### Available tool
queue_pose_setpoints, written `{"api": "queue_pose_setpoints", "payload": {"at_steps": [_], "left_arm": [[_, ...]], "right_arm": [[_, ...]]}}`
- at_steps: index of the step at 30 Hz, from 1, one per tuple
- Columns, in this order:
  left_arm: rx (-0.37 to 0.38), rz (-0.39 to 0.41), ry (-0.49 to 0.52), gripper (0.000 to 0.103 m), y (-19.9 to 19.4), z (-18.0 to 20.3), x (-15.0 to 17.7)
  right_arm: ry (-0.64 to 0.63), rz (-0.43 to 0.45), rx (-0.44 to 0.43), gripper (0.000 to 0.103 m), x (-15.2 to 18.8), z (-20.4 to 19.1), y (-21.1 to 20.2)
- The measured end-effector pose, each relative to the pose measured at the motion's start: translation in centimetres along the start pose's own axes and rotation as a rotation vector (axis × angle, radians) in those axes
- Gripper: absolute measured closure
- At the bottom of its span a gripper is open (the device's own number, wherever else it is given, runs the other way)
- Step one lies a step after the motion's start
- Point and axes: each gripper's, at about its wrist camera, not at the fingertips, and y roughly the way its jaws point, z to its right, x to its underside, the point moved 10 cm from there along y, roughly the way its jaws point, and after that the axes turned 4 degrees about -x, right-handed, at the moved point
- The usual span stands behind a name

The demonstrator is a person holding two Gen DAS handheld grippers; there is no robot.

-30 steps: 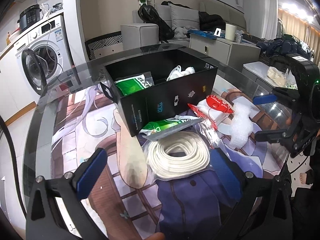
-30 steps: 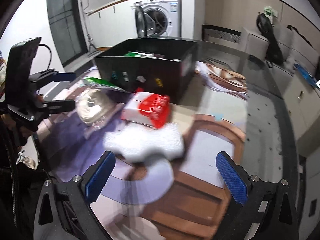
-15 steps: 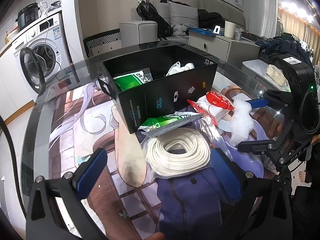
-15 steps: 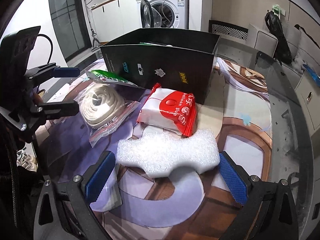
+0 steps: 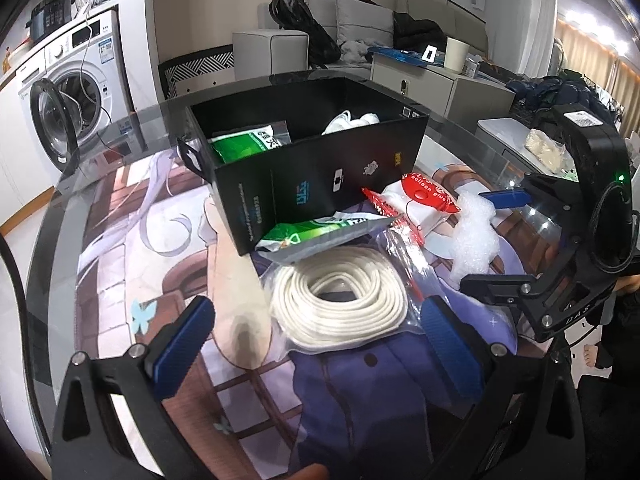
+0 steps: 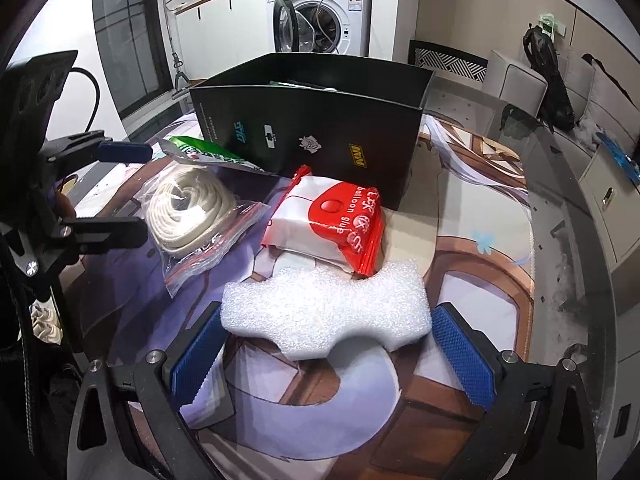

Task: Organize soft objects
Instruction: 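Move the left tool to the bagged white rope while the right tool moves to the white foam, then grasp the bagged rope with the left tool while the right tool grasps the white foam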

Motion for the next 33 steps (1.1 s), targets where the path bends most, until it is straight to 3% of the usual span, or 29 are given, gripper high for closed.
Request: {"api": "queue_pose_setpoints", "payload": {"at_steps": [5,8,21,27,33], "left_arm": [[0.017,-0.022,-0.02,0.0,0.6,0.5,0.1],[0.021,-0.035,-0.026,0.0,1.1,0.9,0.1],[0.002,-0.093,-0.019,0.0,3.4,2.2,-0.2],[-0.061,-0.111,0.012,0.0,4.2,2.2,-0.2],[-0.039,-0.097,0.038,0.015,3.7,2.5,-0.3]], "right_arm": [[0.006,0.014,-0.014,0.001,-0.2,0.1,-0.4],[0.001,0.026,-0.009,0.01,-0.4,0.1,-0.8],[-0.005,0.033,-0.014,0.011,-0.2,0.3,-1.3],[0.005,0.031,-0.01,0.011,-0.1,0.8,-1.3],[-0.001,0.031,-0.013,0.011,-0.1,0.7,-1.3]]}}
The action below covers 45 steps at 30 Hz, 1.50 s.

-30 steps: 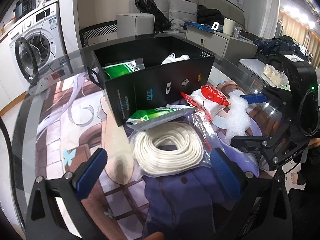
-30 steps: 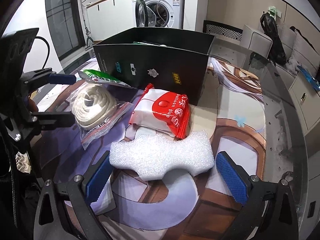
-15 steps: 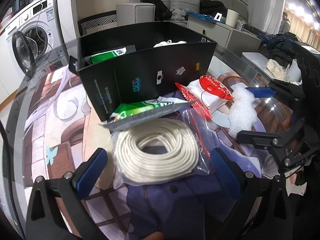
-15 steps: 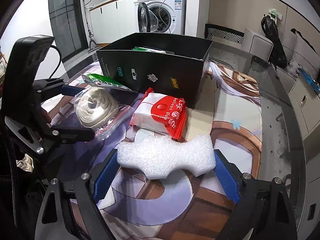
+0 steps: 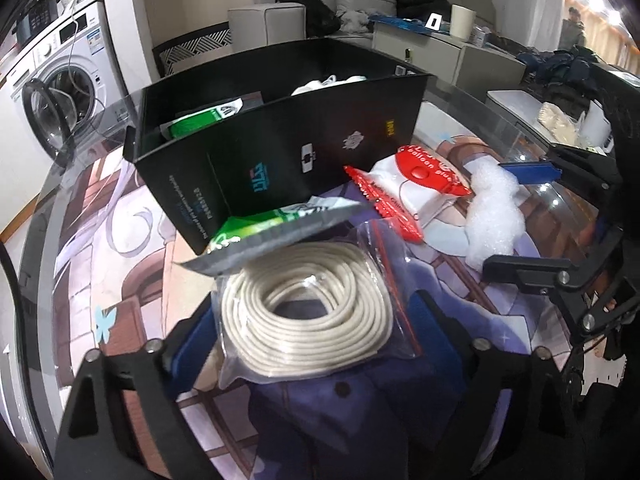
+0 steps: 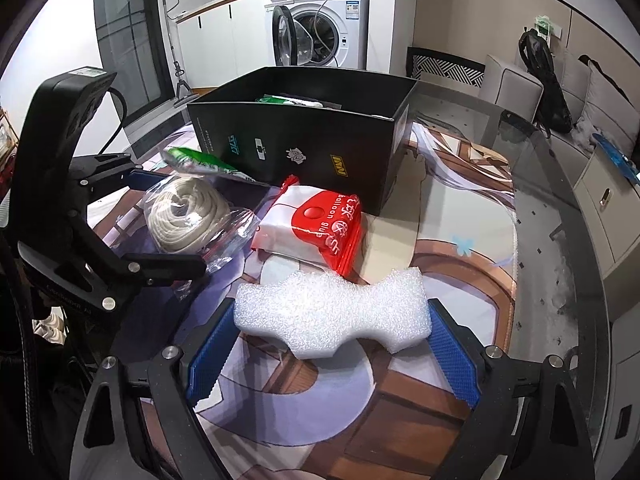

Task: Organize soft objects
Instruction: 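Grasp the bagged rope with the left tool while the right tool grasps the white foam, then lift and carry the rope bag and the foam over the black box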

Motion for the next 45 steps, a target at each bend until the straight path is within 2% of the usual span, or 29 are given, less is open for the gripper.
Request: {"api": "queue_pose_setpoints", "payload": {"at_steps": [4,8,17,45], "left_arm": [[0.011,0.026,0.012,0.031,-0.6,-0.1,0.0],[0.018,0.051,0.026,0.039,-1.2,-0.3,0.4],[0.024,0.08,0.019,0.041,-2.9,-0.6,1.9],[0.027,0.21,-0.034,0.041,-8.4,-2.4,-0.3]], "right_arm": [[-0.003,0.005,0.0,0.011,-0.1,-0.1,-0.2],[-0.006,0.012,-0.001,0.011,-0.1,-0.3,-0.4],[-0.016,0.037,-0.008,0.011,-0.6,-0.8,-1.0],[-0.038,0.155,-0.016,0.011,-2.5,-1.8,-4.5]]}}
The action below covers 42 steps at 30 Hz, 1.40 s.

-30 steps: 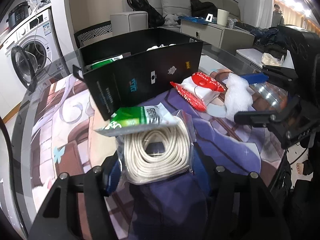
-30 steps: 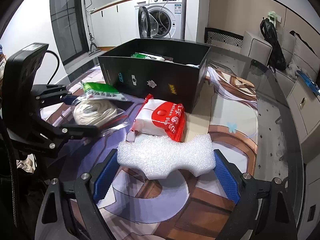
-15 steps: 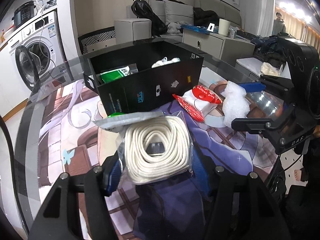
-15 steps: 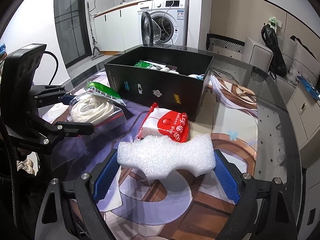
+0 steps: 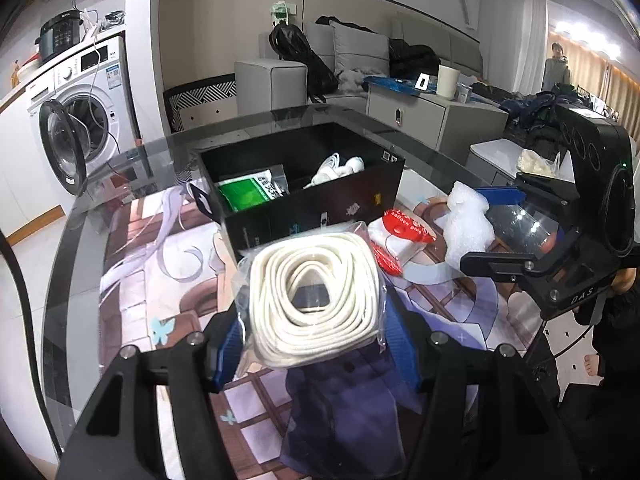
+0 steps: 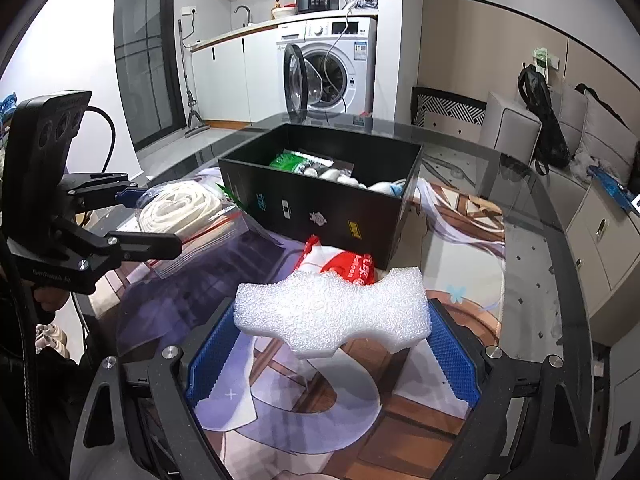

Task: Organize soft objects
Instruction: 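Lift and carry the rope bag and the foam over the black box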

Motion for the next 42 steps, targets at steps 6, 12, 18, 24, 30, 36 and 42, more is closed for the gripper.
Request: {"api": "queue_pose_setpoints", "payload": {"at_steps": [6,12,18,24,30,36,42], "left_arm": [[-0.011,0.026,-0.01,0.041,-0.7,-0.4,-0.8],[-0.022,0.046,-0.019,0.041,-1.2,-0.9,-1.2],[-0.041,0.07,-0.044,0.041,-1.5,-1.7,-1.9],[-0.054,0.101,-0.065,0.041,-1.8,-2.3,-3.1],[-0.06,0.122,-0.08,0.041,-1.3,-2.9,-4.8],[-0.068,0.134,-0.087,0.041,-0.4,-3.6,-6.4],[-0.071,0.142,-0.096,0.041,0.9,-4.3,-8.0]], "right_arm": [[-0.006,0.012,0.004,0.011,-0.4,-0.1,-0.3],[-0.005,0.033,0.007,0.011,-0.8,-0.2,-0.9],[0.005,0.061,0.007,0.011,-1.5,-0.1,-1.2],[0.01,0.085,0.018,0.011,-3.0,0.0,-1.3],[0.018,0.122,0.031,0.011,-5.1,0.3,-1.8],[0.018,0.148,0.046,0.011,-7.2,0.7,-1.7],[0.009,0.155,0.05,0.011,-9.1,1.1,-0.7]]}}
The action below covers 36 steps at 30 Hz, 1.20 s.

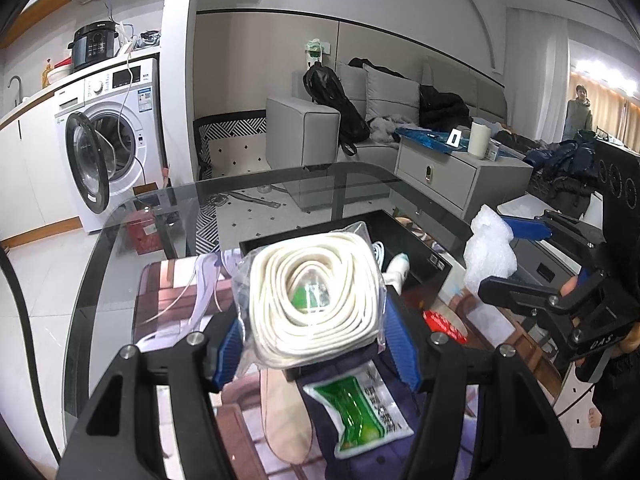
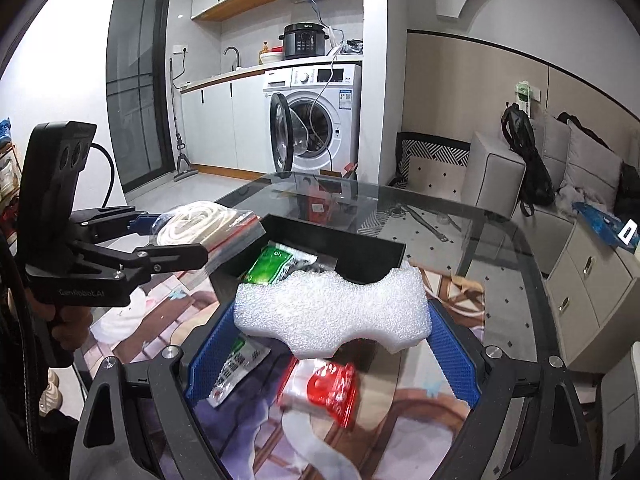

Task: Organize soft objects
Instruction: 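Lift and carry the rope bag and the foam over the black box, then lower the rope bag and foam into the box and open both tools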

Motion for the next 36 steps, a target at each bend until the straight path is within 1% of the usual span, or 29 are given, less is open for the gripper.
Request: {"api": "queue_pose_setpoints", "payload": {"at_steps": [10,18,23,29,36], "left_arm": [[-0.002,-0.009,-0.017,0.041,3.1,-0.5,-1.4],[-0.004,-0.032,-0.002,0.041,5.8,-0.4,-1.7],[0.007,-0.053,-0.007,0.041,7.2,-0.3,-1.6],[0.005,-0.06,-0.007,0.041,7.9,-0.8,-1.6],[-0.003,-0.061,-0.022,0.041,8.3,-1.6,-1.6]], "right_arm": [[-0.005,-0.023,-0.007,0.011,-1.4,1.1,3.3],[-0.013,-0.059,-0.014,0.011,-1.7,2.2,6.6],[-0.028,-0.073,-0.019,0.011,-1.8,2.3,8.1],[-0.055,-0.099,-0.024,0.011,-1.7,2.4,9.8],[-0.067,-0.101,-0.028,0.011,-1.9,2.4,11.2]]}}
